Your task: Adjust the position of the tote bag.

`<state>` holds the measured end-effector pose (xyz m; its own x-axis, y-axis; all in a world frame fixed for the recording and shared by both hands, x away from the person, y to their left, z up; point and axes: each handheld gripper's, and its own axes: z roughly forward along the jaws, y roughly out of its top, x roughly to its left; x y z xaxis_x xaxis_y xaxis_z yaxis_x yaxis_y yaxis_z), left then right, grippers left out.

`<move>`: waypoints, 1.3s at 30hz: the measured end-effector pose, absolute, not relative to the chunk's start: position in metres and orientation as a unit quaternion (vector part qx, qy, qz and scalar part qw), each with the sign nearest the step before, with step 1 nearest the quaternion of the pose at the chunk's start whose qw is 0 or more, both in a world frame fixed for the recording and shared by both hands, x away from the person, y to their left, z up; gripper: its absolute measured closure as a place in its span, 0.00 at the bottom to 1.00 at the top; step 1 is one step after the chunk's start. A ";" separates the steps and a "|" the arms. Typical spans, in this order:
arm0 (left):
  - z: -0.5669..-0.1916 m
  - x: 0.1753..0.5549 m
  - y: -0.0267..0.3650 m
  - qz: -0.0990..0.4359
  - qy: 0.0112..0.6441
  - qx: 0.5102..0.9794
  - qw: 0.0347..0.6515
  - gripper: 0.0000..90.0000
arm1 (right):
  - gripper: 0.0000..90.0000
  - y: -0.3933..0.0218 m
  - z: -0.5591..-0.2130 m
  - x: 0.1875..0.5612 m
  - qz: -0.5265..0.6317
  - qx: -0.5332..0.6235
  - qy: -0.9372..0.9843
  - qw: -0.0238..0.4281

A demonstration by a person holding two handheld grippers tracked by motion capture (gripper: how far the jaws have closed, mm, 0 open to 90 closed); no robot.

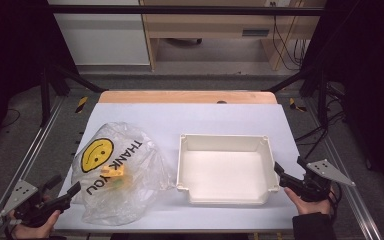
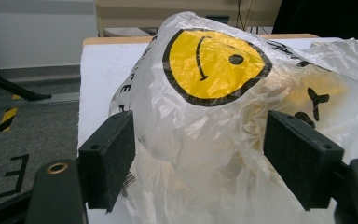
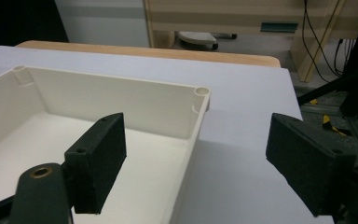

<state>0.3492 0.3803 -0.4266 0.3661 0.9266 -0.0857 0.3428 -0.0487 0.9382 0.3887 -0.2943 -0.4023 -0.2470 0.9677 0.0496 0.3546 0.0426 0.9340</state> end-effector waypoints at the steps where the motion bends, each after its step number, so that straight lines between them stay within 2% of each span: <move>1: -0.426 0.348 0.380 0.294 0.478 0.662 0.496 0.28 | 0.23 -0.292 -0.402 0.388 0.461 0.514 0.643 0.331; 9: -0.423 0.342 0.374 0.288 0.470 0.664 0.505 0.29 | 0.28 -0.271 -0.397 0.387 0.468 0.491 0.660 0.322; 24: -0.422 0.341 0.363 0.271 0.468 0.675 0.502 0.32 | 0.29 -0.219 -0.386 0.389 0.490 0.445 0.693 0.285; 29: -0.423 0.339 0.358 0.259 0.471 0.682 0.496 0.35 | 0.31 -0.195 -0.379 0.391 0.501 0.420 0.704 0.276; 39: -0.431 0.342 0.347 0.233 0.472 0.713 0.462 0.46 | 0.36 -0.138 -0.367 0.402 0.515 0.365 0.734 0.250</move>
<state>0.3421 0.3474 -0.4310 0.4453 0.8894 -0.1037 0.4580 -0.1267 0.8799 0.4015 -0.1380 -0.3666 -0.6083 0.7936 0.0102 0.2790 0.2018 0.9389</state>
